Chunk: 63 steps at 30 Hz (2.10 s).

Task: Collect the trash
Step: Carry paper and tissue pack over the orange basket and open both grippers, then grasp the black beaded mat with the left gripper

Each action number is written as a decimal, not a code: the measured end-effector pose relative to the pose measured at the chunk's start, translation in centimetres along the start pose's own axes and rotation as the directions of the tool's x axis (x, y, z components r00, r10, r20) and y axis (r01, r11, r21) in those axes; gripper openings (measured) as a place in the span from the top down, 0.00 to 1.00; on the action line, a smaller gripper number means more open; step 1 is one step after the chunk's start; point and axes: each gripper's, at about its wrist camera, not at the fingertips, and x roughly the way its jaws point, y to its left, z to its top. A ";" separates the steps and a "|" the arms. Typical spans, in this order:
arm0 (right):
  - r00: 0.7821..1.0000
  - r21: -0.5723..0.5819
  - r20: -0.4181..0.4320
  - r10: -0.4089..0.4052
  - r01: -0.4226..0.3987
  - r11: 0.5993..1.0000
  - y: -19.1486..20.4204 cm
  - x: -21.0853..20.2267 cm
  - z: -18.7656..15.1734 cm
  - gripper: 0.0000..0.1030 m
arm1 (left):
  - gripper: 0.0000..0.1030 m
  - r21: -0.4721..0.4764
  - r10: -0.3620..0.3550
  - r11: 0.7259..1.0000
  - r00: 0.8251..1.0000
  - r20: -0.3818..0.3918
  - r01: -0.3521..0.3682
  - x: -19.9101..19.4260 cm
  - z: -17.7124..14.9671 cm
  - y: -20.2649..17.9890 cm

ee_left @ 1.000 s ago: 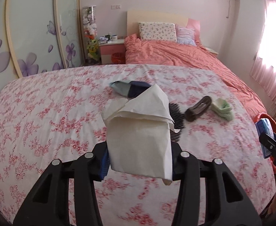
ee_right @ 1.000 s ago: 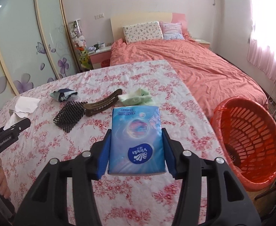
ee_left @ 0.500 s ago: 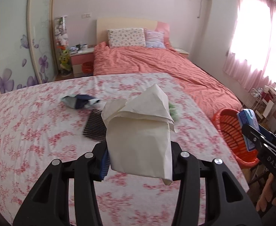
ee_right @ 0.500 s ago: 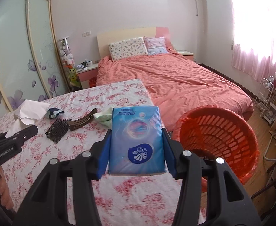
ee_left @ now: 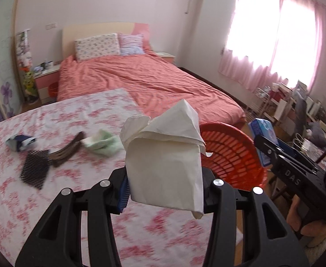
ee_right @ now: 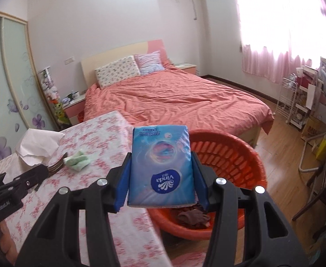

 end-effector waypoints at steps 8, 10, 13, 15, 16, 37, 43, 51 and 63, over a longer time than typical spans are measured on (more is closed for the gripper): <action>0.999 0.096 0.001 -0.033 0.033 0.995 -6.3 2.6 0.8 0.52 | 0.54 0.100 -0.122 0.987 0.991 -0.056 0.127 5.6 0.8 -6.7; 1.000 0.114 -0.001 -0.030 0.030 0.993 -7.3 3.3 1.0 0.52 | 0.54 0.115 -0.142 0.982 0.987 -0.074 0.149 6.9 0.8 -7.8; 1.000 0.144 0.000 -0.014 0.014 0.990 -8.7 4.2 1.2 0.51 | 0.50 0.129 -0.149 0.979 0.984 -0.095 0.161 8.6 0.9 -8.8; 1.000 0.151 0.009 -0.016 0.015 0.988 -9.2 4.8 1.2 0.48 | 0.39 0.133 -0.130 0.981 0.986 -0.103 0.143 9.4 0.7 -9.0; 1.000 0.149 0.012 -0.019 0.017 0.989 -9.5 5.3 1.2 0.48 | 0.36 0.132 -0.125 0.981 0.986 -0.110 0.139 9.7 0.6 -8.9; 0.995 0.032 -0.092 -0.034 0.037 0.999 -3.0 6.8 -2.1 0.29 | 0.16 0.066 0.201 0.979 0.974 -0.103 -0.195 5.7 -2.5 2.3; 0.990 -0.045 -0.138 0.014 -0.021 0.999 2.4 7.4 -3.4 0.29 | 0.16 -0.012 0.333 0.942 0.935 -0.120 -0.337 3.6 -3.6 9.6; 0.977 -0.138 -0.194 0.085 -0.114 0.984 9.9 8.3 -5.2 0.29 | 0.16 -0.178 0.447 0.863 0.879 -0.165 -0.473 1.6 -4.3 20.0; 0.962 -0.201 -0.243 0.123 -0.174 0.964 15.2 9.6 -6.3 0.29 | 0.78 -0.235 0.383 0.874 0.901 -0.204 -0.425 4.1 -4.4 24.2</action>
